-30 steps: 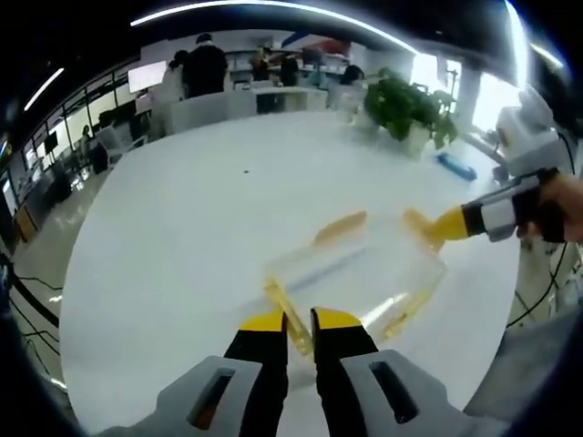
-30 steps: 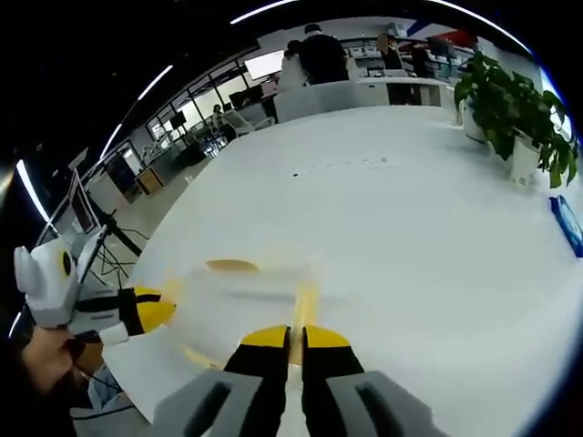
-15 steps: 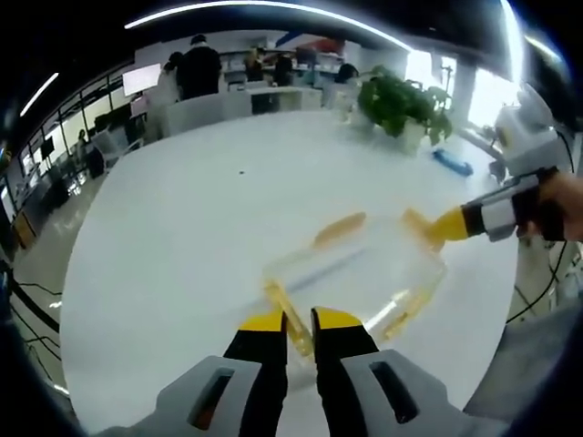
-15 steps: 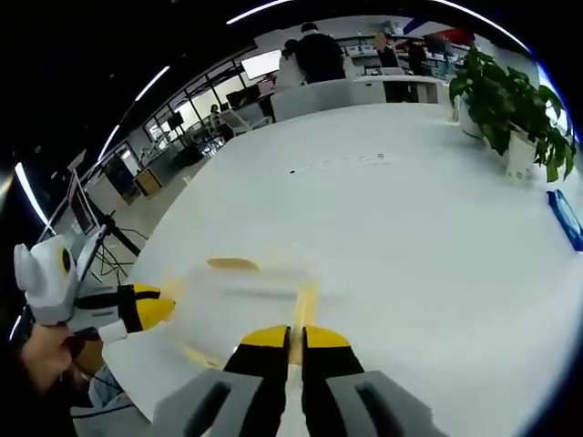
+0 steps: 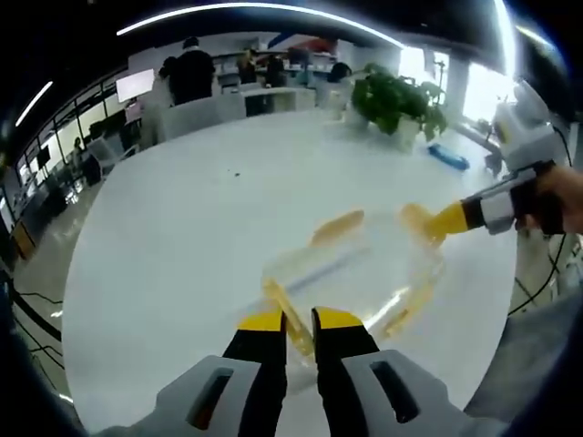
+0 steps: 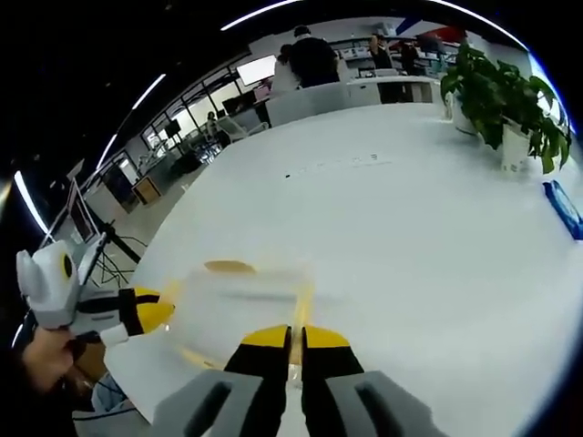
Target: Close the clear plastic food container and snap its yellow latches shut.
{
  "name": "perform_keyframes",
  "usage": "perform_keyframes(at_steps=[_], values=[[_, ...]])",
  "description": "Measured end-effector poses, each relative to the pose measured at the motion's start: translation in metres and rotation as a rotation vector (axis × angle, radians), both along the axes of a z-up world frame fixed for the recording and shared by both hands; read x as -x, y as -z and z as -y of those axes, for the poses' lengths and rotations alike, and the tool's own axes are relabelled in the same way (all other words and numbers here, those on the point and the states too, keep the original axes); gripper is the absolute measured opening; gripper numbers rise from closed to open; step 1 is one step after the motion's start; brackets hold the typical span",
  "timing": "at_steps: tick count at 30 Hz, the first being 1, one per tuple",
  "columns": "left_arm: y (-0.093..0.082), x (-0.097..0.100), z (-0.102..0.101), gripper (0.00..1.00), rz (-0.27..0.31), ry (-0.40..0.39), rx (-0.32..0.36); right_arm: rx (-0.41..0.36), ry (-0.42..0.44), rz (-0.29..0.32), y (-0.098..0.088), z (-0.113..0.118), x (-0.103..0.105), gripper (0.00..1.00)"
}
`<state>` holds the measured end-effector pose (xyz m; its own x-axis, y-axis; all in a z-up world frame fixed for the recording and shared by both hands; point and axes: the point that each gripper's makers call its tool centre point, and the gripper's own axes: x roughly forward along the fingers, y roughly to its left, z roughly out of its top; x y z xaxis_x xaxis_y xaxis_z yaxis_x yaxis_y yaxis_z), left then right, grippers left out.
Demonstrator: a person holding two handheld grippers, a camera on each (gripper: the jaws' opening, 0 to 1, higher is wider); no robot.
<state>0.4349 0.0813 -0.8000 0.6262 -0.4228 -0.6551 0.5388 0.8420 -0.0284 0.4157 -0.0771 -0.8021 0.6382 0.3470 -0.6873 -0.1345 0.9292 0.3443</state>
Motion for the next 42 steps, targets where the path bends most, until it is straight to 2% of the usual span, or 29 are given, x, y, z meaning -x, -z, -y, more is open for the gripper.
perform_keyframes(at_steps=[6,8,10,18,26,31,36,39,42], values=[[0.001,0.001,-0.017,0.18,0.004,-0.058,0.013,0.019,0.014,-0.001,0.004,0.007,0.003,0.04],[0.002,0.001,-0.024,0.16,0.005,-0.085,0.022,0.028,0.017,0.001,0.005,0.01,0.003,0.05],[0.003,0.001,-0.029,0.15,0.002,-0.126,0.058,0.018,0.023,0.012,0.005,0.011,0.004,0.05],[0.009,0.006,-0.05,0.15,-0.03,-0.179,0.075,0.042,0.057,0.006,0.011,0.027,0.009,0.05],[-0.001,0.001,-0.044,0.16,0.003,-0.141,0.062,0.054,0.018,0.049,0.002,0.026,0.005,0.06],[-0.008,-0.003,-0.031,0.17,0.04,-0.054,0.036,0.074,-0.028,0.077,-0.004,0.019,0.0,0.06],[-0.013,-0.006,-0.016,0.17,0.073,0.035,0.012,0.066,-0.115,0.134,-0.014,0.002,-0.006,0.06],[-0.013,-0.007,-0.011,0.17,0.073,0.051,0.018,0.037,-0.152,0.167,-0.019,-0.01,-0.009,0.06],[-0.013,-0.008,-0.005,0.17,0.073,0.065,0.02,0.043,-0.191,0.187,-0.023,-0.019,-0.012,0.06]])
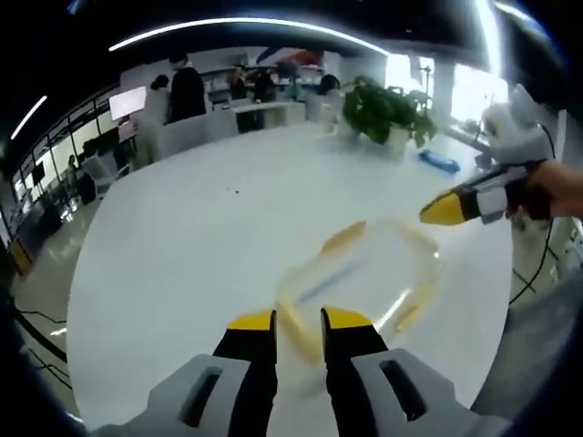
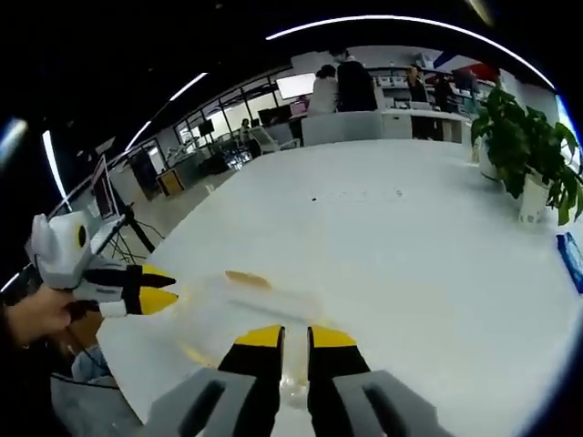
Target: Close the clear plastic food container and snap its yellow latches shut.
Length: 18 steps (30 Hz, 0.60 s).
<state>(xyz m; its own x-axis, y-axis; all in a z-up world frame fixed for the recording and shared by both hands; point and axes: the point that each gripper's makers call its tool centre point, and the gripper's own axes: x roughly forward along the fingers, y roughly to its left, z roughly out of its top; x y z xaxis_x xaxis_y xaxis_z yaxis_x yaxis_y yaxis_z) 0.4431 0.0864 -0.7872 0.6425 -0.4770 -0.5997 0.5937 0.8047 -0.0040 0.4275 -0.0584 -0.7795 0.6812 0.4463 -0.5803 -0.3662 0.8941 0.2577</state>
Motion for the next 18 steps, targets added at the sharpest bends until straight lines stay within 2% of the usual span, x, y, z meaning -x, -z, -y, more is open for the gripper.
perform_keyframes(at_steps=[4,5,7,10,14,18], values=[[-0.001,0.001,0.012,0.16,0.011,0.053,-0.003,0.023,-0.067,0.027,-0.002,-0.011,-0.002,0.07],[-0.002,0.002,0.015,0.15,0.018,0.077,-0.012,0.025,-0.097,0.054,-0.004,-0.016,-0.004,0.08],[-0.003,0.002,0.019,0.14,0.036,0.089,-0.02,0.018,-0.118,0.069,-0.007,-0.023,-0.005,0.1],[-0.003,0.003,0.025,0.15,0.031,0.115,-0.006,0.042,-0.178,0.083,-0.006,-0.033,-0.006,0.13],[0.0,0.006,0.035,0.17,0.043,0.188,-0.03,0.078,-0.243,0.075,0.001,-0.043,-0.006,0.14],[0.003,0.007,0.041,0.19,0.039,0.22,-0.034,0.082,-0.296,0.064,0.006,-0.051,-0.006,0.15]])
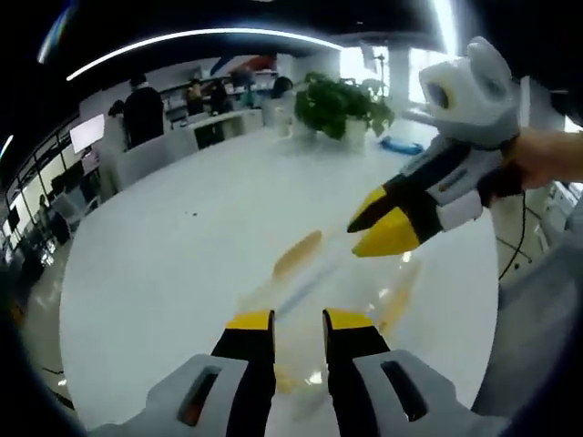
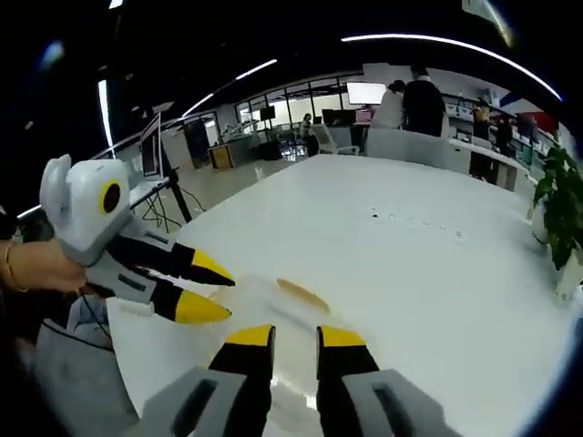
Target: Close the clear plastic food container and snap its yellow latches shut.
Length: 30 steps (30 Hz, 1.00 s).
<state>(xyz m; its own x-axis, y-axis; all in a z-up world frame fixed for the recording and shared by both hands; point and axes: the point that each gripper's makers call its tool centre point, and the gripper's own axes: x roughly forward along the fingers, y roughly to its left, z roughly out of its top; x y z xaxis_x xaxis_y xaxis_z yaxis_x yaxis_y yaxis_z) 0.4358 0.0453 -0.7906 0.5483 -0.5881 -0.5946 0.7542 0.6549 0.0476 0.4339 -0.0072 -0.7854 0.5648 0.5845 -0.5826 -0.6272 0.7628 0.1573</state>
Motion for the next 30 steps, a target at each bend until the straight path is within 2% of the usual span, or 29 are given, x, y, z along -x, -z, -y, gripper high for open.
perform_keyframes(at_steps=[3,9,12,14,17,21,26,30], values=[[0.002,0.002,0.004,0.22,0.008,0.045,-0.021,0.04,-0.058,-0.002,0.004,-0.005,0.001,0.15],[0.002,0.005,0.01,0.27,0.015,0.1,-0.034,0.062,-0.123,-0.004,0.006,-0.014,-0.001,0.19],[0.004,0.01,0.014,0.29,0.023,0.158,-0.055,0.081,-0.153,-0.005,0.008,-0.015,-0.002,0.21],[0.004,0.015,0.015,0.3,0.002,0.172,-0.051,0.099,-0.178,0.001,0.008,-0.016,-0.002,0.23],[-0.001,0.021,0.021,0.33,0.005,0.204,-0.032,0.098,-0.183,0.013,0.006,-0.016,-0.006,0.27],[0.005,0.032,0.026,0.36,0.013,0.284,-0.081,0.107,-0.197,0.008,0.007,-0.017,-0.01,0.3],[0.012,0.042,0.029,0.39,0.011,0.328,-0.116,0.122,-0.242,-0.009,0.01,-0.02,-0.011,0.36],[0.021,0.049,0.029,0.44,0.04,0.405,-0.205,0.152,-0.291,-0.023,0.014,-0.022,-0.012,0.41]])
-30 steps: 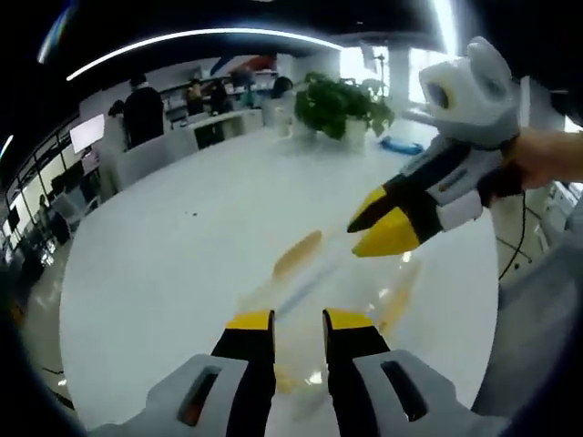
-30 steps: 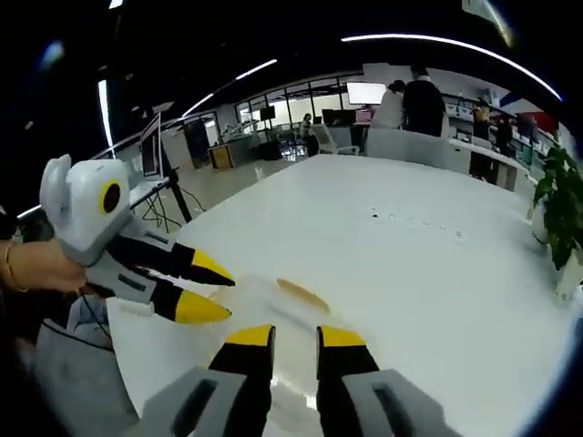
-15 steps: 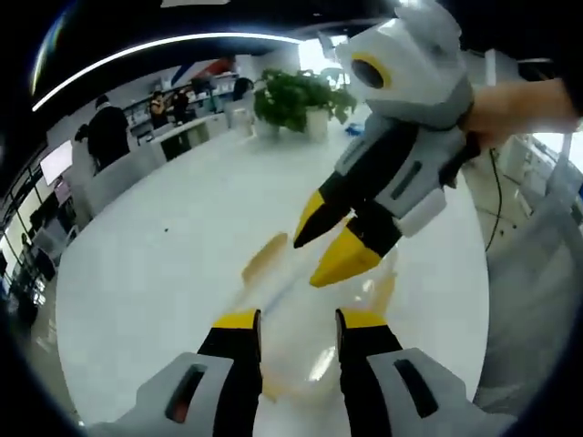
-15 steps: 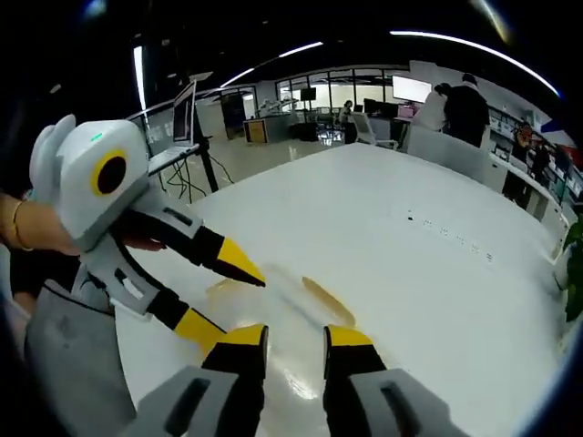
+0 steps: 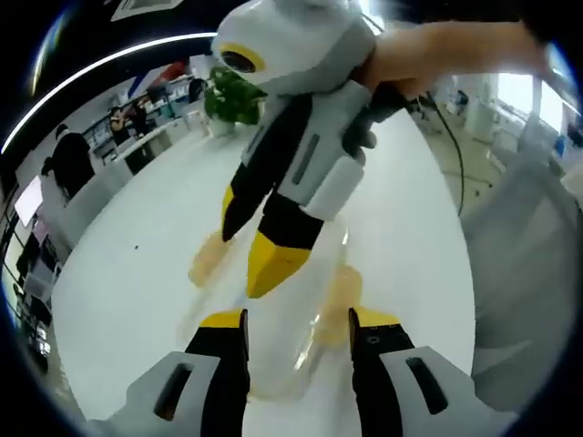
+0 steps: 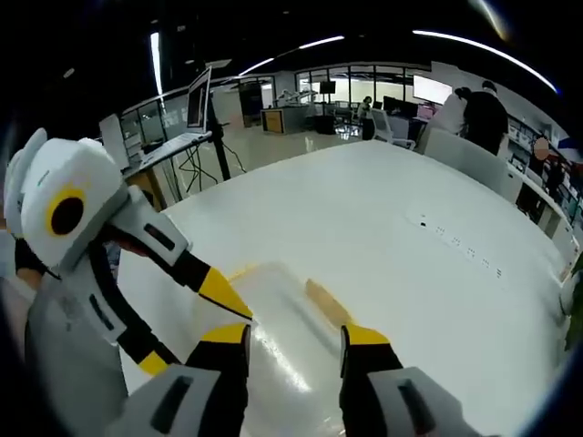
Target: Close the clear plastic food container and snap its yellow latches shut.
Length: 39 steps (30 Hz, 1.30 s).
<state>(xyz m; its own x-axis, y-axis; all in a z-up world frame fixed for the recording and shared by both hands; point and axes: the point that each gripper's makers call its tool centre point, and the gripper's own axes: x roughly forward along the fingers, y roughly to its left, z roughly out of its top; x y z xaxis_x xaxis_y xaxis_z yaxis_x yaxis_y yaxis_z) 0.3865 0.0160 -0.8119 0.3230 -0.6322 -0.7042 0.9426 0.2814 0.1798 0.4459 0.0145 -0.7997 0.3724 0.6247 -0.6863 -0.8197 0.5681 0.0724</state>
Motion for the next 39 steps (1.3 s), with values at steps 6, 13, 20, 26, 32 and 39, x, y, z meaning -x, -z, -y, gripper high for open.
perform_keyframes(at_steps=[6,13,20,26,32,39], values=[[0.002,-0.001,0.004,0.46,0.041,0.002,-0.019,0.022,-0.062,-0.039,0.005,-0.005,0.002,0.49],[0.006,-0.004,0.004,0.45,0.124,0.037,-0.08,0.077,-0.15,-0.068,0.011,-0.01,-0.004,0.5],[0.008,-0.008,0.003,0.42,0.185,0.055,-0.13,0.124,-0.256,-0.133,0.017,-0.013,-0.005,0.49],[0.008,-0.009,0.003,0.41,0.193,0.052,-0.129,0.147,-0.334,-0.208,0.021,-0.014,-0.004,0.5],[0.009,-0.01,0.003,0.41,0.193,0.051,-0.127,0.156,-0.402,-0.285,0.025,-0.015,-0.003,0.5],[0.01,-0.012,0.003,0.4,0.196,0.046,-0.123,0.209,-0.449,-0.355,0.027,-0.015,-0.002,0.49]])
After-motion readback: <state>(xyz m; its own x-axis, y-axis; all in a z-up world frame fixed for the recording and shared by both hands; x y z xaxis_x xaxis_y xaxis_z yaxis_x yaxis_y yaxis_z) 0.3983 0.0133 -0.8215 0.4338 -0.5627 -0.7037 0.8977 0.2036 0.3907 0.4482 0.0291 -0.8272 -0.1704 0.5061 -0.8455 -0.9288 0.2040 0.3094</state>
